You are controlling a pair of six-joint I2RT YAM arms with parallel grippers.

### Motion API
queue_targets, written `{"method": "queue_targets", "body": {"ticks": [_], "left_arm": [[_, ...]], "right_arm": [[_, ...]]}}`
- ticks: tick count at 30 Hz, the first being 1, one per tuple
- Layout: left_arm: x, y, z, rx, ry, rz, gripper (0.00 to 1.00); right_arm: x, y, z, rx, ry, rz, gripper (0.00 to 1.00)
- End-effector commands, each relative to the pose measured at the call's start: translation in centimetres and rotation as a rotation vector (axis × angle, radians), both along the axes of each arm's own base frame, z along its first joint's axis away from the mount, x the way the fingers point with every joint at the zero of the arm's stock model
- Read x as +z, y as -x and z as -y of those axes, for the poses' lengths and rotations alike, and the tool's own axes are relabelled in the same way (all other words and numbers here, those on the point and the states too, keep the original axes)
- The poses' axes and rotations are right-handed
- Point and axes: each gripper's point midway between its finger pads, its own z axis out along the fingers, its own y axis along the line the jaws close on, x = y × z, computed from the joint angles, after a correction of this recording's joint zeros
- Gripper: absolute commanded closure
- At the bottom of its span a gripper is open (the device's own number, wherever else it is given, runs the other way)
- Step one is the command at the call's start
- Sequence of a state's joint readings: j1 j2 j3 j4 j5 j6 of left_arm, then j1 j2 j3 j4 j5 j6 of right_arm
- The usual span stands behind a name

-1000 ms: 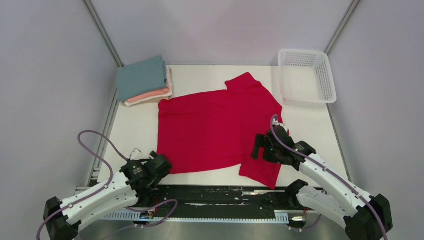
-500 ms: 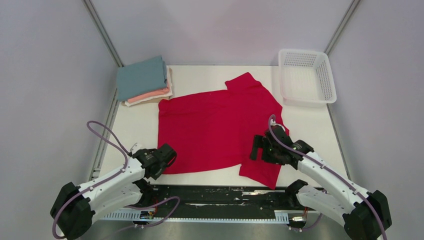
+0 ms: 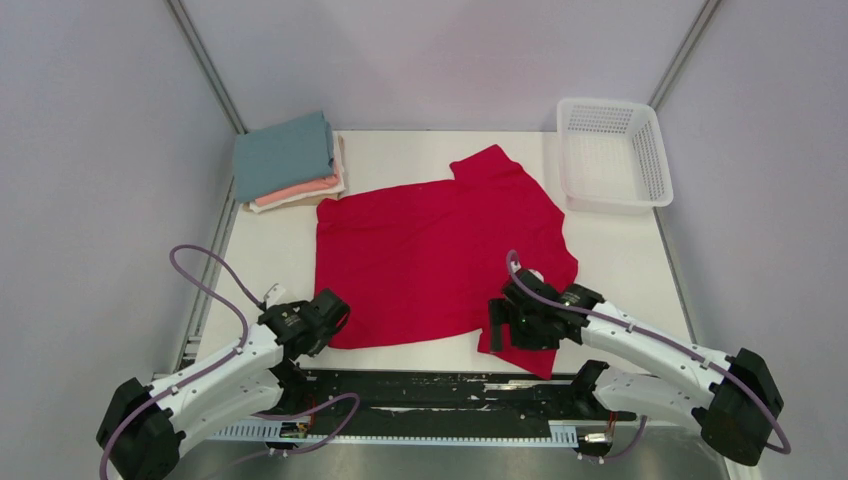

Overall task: Fold and stack the t-shirts
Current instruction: Grab the side of the flattened tshirt closest away from the robot with both arms

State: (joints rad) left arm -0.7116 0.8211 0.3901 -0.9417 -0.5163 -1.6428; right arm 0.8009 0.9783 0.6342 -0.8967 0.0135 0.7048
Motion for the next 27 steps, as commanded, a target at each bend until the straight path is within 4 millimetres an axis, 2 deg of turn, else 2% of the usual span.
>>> {"method": "queue_targets", "body": {"ticks": [1, 6, 8, 11, 12, 14, 17, 19, 23, 27], "left_arm": [[0.5, -1.4, 0.6, -0.009, 0.038, 0.083, 1.00], [0.7, -1.5, 0.5, -0.019, 0.037, 0.102, 1.00], [0.7, -1.4, 0.3, -0.007, 0.037, 0.104, 1.00], [1.0, -1.5, 0.4, 0.001, 0.052, 0.120, 1.00], [1.0, -1.5, 0.4, 0.003, 0.056, 0.121, 1.00], [1.0, -1.1, 0.1, 0.023, 0.058, 0.114, 1.00], [1.7, -0.2, -0.5, 0.111, 0.079, 0.095, 1.00], [1.8, 0.7, -1.0, 0.139, 0.081, 0.068, 1.00], [1.7, 1.8, -1.2, 0.171, 0.115, 0.043, 1.00], [2.4, 2.8, -1.1, 0.170, 0.138, 0.013, 1.00]], "right_arm": [[-1.5, 2.1, 1.4, -0.091, 0.117, -0.068, 0.14], [-3.4, 1.3, 2.6, -0.174, 0.189, -0.031, 0.18], [-4.1, 0.6, 2.1, -0.169, 0.185, -0.008, 0.19], [-5.5, 0.6, 1.6, -0.153, 0.176, -0.025, 0.25], [-5.9, 0.8, 1.3, -0.142, 0.170, -0.042, 0.29], [-6.2, 1.4, 0.9, -0.114, 0.162, -0.080, 0.47], [-5.1, 1.9, 1.4, -0.108, 0.188, -0.080, 0.89], [-3.8, 2.2, 2.2, -0.118, 0.207, -0.071, 0.99], [-1.3, 4.0, 2.4, -0.085, 0.182, -0.123, 1.00], [-0.4, 7.4, 2.7, 0.018, 0.213, -0.219, 1.00]]}}
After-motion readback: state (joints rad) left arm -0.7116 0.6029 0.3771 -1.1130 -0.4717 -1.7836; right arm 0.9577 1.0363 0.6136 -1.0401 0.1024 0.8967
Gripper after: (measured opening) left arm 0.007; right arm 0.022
